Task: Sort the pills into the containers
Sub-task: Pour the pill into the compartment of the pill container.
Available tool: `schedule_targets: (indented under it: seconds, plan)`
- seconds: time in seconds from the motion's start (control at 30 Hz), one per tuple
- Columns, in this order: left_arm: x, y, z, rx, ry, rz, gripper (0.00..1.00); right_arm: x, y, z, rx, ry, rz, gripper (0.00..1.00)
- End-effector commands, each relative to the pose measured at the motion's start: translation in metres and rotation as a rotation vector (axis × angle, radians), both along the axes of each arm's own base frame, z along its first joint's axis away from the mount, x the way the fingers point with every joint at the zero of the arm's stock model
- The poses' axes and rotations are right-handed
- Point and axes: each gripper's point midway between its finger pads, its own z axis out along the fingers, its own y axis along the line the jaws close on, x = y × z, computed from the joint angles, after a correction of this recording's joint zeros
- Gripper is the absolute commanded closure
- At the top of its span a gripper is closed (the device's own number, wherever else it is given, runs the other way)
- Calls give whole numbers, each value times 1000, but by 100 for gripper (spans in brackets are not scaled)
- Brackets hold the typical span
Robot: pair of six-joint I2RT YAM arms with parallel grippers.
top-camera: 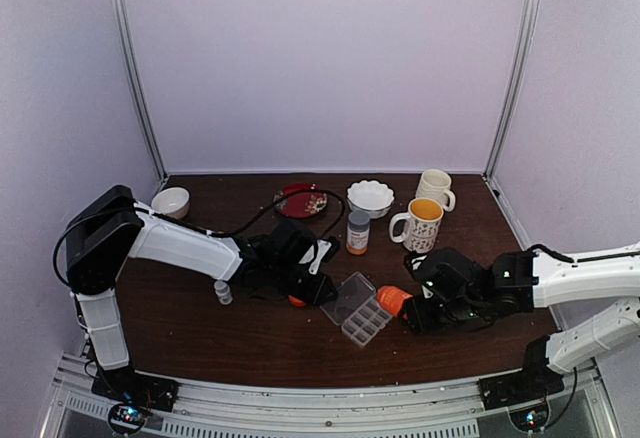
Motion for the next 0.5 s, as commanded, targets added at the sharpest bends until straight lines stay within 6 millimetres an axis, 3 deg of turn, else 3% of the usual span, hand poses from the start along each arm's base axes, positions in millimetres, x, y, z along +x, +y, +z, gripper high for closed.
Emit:
schedule_targets:
  seconds: [0.0,0.13,0.27,0.37,0.47]
  plan:
    - [8,-4,14,-37,-28,13,81,6,-2,7,-37,-16,-13,100]
    - [8,-4,13,-34,-26,15,81,3,3,9,40,-32,7,100]
    - [8,-4,13,-34,-26,14,81,3,0,4,-51,-16,5,100]
    - [8,-4,13,-34,-26,15,81,2,6,7,31,-33,8,100]
    - [8,-4,13,-33,-25,15,81,6,-4,3,-63,-22,-23,100]
